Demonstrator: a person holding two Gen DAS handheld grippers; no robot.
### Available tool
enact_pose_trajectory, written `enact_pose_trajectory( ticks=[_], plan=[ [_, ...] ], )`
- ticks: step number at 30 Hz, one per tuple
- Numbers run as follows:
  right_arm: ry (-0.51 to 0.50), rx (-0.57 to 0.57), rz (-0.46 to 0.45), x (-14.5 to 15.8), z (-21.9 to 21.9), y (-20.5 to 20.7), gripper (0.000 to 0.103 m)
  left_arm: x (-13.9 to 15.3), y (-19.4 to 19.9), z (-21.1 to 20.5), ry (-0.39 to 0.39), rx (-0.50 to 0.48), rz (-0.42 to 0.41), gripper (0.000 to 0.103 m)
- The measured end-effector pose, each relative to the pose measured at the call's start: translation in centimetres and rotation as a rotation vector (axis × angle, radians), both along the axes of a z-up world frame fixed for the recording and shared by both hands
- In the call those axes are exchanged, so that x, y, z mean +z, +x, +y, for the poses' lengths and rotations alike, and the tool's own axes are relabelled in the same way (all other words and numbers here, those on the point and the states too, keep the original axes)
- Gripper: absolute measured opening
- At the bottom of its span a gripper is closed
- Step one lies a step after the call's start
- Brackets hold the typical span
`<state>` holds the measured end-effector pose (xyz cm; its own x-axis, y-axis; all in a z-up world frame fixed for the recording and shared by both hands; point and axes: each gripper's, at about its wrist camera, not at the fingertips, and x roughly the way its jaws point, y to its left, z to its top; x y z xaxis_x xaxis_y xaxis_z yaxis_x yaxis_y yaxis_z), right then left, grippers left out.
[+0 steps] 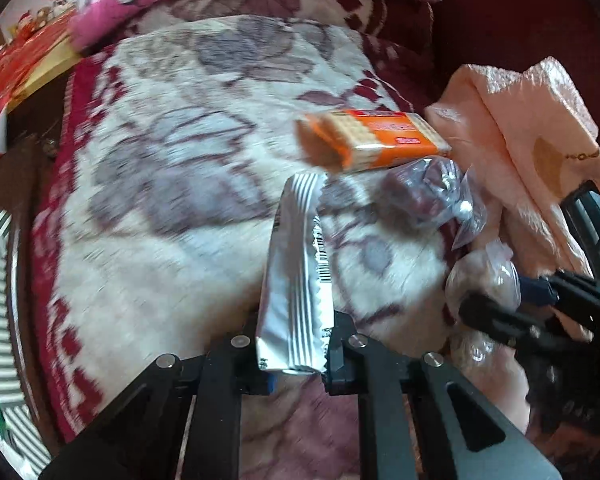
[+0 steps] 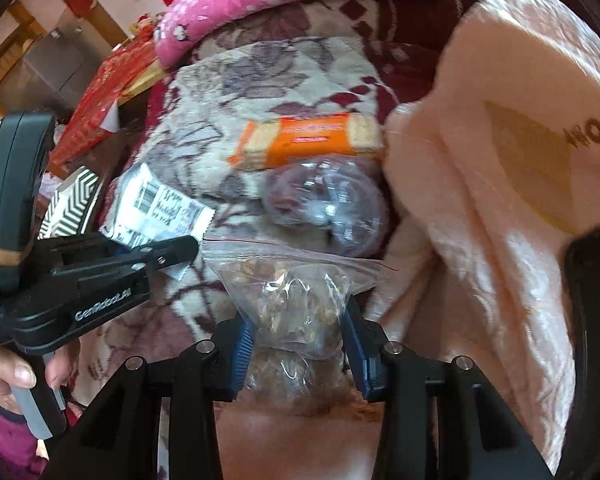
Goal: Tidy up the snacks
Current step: 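Carry the silver packet and nut bag over the tray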
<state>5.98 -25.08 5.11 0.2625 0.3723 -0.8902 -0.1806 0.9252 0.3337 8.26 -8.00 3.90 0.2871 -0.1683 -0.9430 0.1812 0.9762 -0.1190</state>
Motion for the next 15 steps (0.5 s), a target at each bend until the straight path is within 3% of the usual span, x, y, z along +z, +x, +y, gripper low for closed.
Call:
enact_pose_trajectory(
  ticks=[15],
  plan=[
    [0.065, 0.14, -0.025, 1.6, 7.8, -2.2, 0.044, 3.2, -6.0, 9.4, 0.038, 0.161, -0.059, 0.015]
  ],
)
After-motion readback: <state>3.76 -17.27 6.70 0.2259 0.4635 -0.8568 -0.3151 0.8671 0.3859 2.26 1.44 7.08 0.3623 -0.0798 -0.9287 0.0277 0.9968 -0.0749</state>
